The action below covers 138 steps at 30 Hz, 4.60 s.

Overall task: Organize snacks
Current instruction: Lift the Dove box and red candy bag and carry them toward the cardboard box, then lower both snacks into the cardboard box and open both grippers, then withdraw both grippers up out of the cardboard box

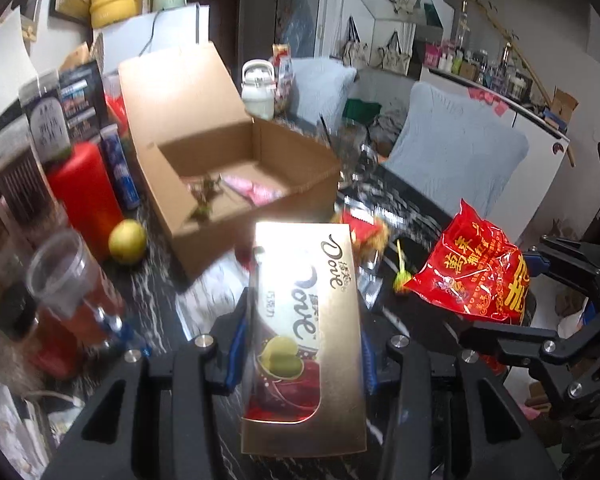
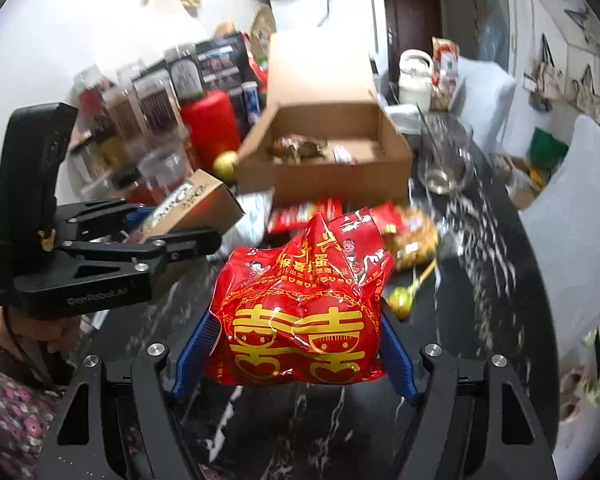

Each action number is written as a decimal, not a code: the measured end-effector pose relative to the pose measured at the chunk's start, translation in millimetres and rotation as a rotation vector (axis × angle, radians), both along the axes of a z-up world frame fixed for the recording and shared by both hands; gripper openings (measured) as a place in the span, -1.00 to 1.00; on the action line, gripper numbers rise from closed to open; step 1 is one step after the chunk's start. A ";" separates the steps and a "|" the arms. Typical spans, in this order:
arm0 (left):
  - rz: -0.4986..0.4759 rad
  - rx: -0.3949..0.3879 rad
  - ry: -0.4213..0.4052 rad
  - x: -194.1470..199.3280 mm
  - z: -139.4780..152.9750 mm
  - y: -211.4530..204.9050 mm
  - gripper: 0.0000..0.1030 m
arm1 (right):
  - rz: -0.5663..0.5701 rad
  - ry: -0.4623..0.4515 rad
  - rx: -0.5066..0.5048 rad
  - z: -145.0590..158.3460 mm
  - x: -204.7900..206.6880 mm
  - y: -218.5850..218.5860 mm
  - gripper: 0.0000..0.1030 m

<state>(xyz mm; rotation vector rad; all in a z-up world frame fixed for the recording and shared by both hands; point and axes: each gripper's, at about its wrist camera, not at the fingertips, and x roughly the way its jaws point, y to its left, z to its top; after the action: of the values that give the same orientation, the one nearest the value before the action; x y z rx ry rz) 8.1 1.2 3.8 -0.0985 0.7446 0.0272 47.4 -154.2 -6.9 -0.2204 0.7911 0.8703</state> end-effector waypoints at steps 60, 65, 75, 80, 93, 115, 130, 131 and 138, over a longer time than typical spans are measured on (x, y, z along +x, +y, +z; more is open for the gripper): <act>0.174 0.097 0.097 262.9 14.5 151.5 -0.14 | 0.127 0.074 0.003 44.3 275.3 170.6 0.46; 0.174 0.099 0.157 278.5 -4.0 155.1 -0.14 | 0.122 0.126 -0.038 22.8 292.8 183.1 0.46; 0.188 0.102 0.233 296.0 -30.6 159.6 -0.14 | 0.100 0.167 -0.108 -8.5 310.4 201.8 0.47; 0.196 0.076 0.298 307.9 -41.3 163.3 -0.13 | 0.082 0.192 -0.149 -18.5 314.3 206.4 0.52; 0.189 0.088 0.302 309.5 -38.3 152.7 0.60 | 0.040 0.181 -0.165 -17.2 317.8 194.8 0.67; 0.220 0.132 0.161 254.7 44.9 132.1 0.61 | 0.011 0.066 -0.088 54.5 272.9 168.5 0.67; 0.233 0.163 0.003 185.1 115.1 99.6 0.61 | -0.013 -0.055 -0.004 120.5 209.6 126.2 0.67; 0.232 0.164 -0.005 180.7 118.5 97.1 0.61 | -0.015 -0.058 0.001 123.2 205.9 123.9 0.67; 0.218 0.177 -0.050 146.5 136.6 77.1 0.61 | -0.026 -0.093 0.032 139.4 173.9 101.2 0.67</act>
<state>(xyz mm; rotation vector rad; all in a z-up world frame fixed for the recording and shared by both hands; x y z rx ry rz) 154.6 78.3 140.4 -0.0108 0.6758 0.2971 221.3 -53.0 132.6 -0.2207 0.6912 0.8418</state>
